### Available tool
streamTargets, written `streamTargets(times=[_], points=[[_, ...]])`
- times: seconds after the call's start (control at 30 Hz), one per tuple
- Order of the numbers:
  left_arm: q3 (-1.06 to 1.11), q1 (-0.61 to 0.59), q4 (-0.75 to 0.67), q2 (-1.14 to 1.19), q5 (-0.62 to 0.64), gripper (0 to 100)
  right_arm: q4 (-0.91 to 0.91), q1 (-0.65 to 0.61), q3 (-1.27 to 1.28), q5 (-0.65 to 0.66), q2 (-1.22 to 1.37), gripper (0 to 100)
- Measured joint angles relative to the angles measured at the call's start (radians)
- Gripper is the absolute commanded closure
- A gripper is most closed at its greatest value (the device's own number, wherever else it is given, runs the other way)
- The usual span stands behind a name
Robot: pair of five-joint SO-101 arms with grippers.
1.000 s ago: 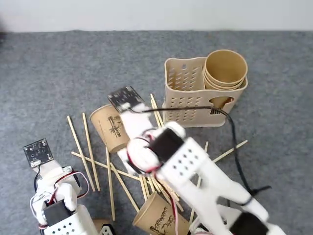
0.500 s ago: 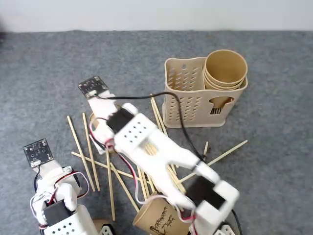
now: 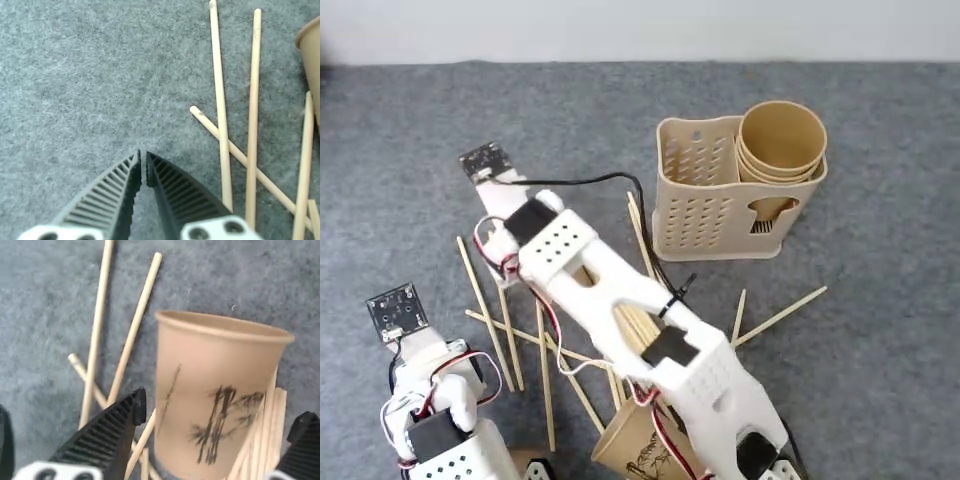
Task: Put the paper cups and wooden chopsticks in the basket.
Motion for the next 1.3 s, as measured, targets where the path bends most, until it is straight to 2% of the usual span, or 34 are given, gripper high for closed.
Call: streamTargets(times=[0.23, 0.5, 0.57, 0.9, 1.1, 1.3], points=[[0.000, 0.000, 0.000, 0.000, 0.000, 98, 0.014, 0.026, -0.133, 0.028, 0.157, 56.7], [0.000, 0.000, 0.000, 0.000, 0.000, 98, 0.117, 0.026, -0.255, 0.087, 0.190, 77.4], [0.000, 0.000, 0.000, 0.000, 0.000, 98, 0.144, 0.026, -0.278, 0.095, 0.190, 79.9], [0.000, 0.000, 0.000, 0.000, 0.000, 98, 0.370, 0.029, -0.539, 0.100, 0.192, 80.4], [0.000, 0.000, 0.000, 0.000, 0.000, 98, 0.374, 0.057, -0.690, 0.149, 0.183, 80.3], [0.000, 0.000, 0.000, 0.000, 0.000, 98, 0.374, 0.064, -0.695, 0.193, 0.015, 80.1]])
